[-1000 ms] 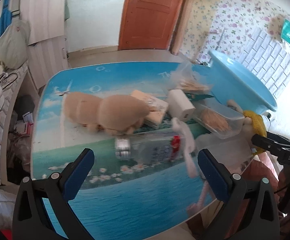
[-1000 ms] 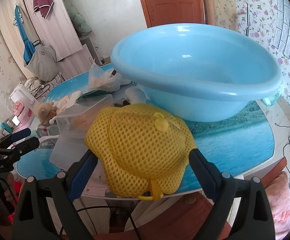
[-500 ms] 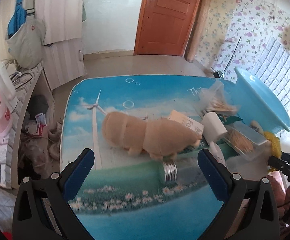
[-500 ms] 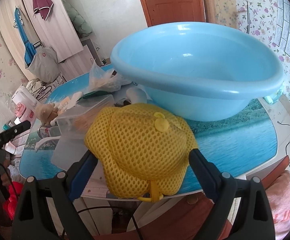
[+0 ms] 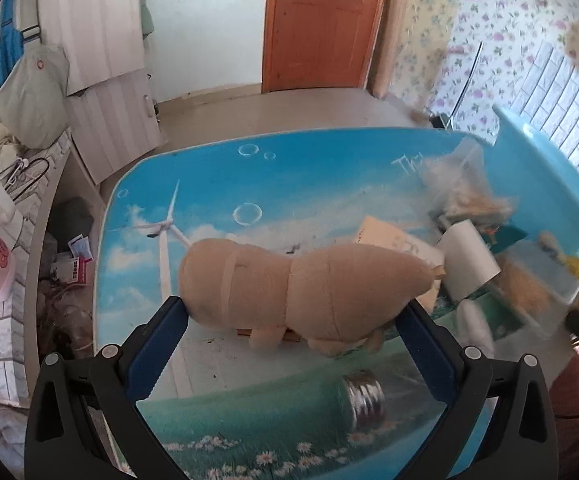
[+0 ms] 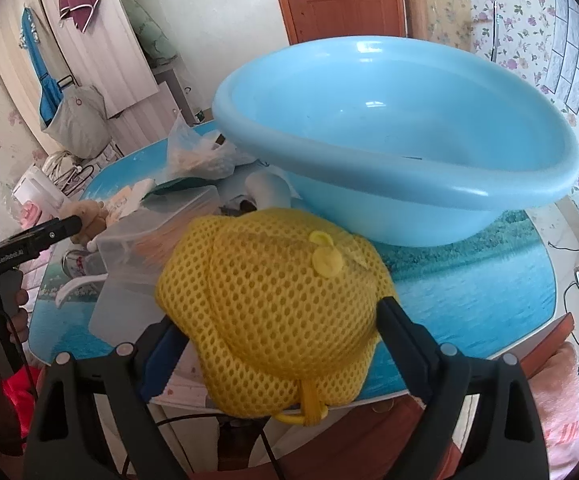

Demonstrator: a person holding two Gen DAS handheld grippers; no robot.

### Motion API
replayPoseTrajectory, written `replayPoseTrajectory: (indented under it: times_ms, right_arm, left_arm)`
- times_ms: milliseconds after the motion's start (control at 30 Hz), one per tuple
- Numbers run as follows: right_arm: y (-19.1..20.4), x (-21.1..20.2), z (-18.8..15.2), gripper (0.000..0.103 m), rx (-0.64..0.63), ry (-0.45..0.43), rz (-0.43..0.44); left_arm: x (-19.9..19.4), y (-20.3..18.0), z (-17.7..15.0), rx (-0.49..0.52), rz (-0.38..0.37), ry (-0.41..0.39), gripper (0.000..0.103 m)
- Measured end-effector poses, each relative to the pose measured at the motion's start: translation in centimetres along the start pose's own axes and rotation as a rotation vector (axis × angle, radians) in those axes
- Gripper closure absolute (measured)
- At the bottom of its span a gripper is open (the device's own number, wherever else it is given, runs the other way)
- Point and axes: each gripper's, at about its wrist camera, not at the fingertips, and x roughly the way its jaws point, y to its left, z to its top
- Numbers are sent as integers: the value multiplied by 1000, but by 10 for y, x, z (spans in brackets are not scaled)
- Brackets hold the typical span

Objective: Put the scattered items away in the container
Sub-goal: 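Close the left gripper around the middle of the beige plush toy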

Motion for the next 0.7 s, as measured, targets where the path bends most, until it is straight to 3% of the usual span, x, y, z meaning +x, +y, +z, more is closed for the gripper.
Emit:
replayPoseTrajectory:
  times_ms: [167, 233, 267, 300, 433, 500, 533, 567, 700]
  right_arm:
    - [1, 2, 2, 11, 1, 0, -3]
    - [0, 1, 2, 18, 3, -8, 2]
    - [-1, 0, 1, 27, 8, -11, 7]
    - [-2, -2, 2, 31, 16, -15, 14]
    - [-1, -5, 2, 36, 4, -17, 12]
    - [0, -7, 3, 37, -1, -28, 18]
    - [1, -9, 3, 38, -3, -35, 23]
    - [1, -11, 4, 38, -6, -43, 31]
    - [7, -24, 4, 38, -39, -86, 58]
  left_arm:
    - [-1, 5, 0, -19, -34, -24, 0]
    - [-4, 9, -2, -33, -58, -32, 2]
    - [-5, 8, -2, -26, -59, -37, 4]
    - [-6, 8, -3, -17, -57, -38, 5]
    - [-19, 4, -8, 2, -54, -59, 7]
    - [-29, 1, -9, 11, -56, -82, 18]
    - [-32, 1, -9, 11, -73, -88, 40]
    - [-36, 0, -8, 4, -68, -94, 48]
    - [-39, -2, -7, -2, -87, -81, 49]
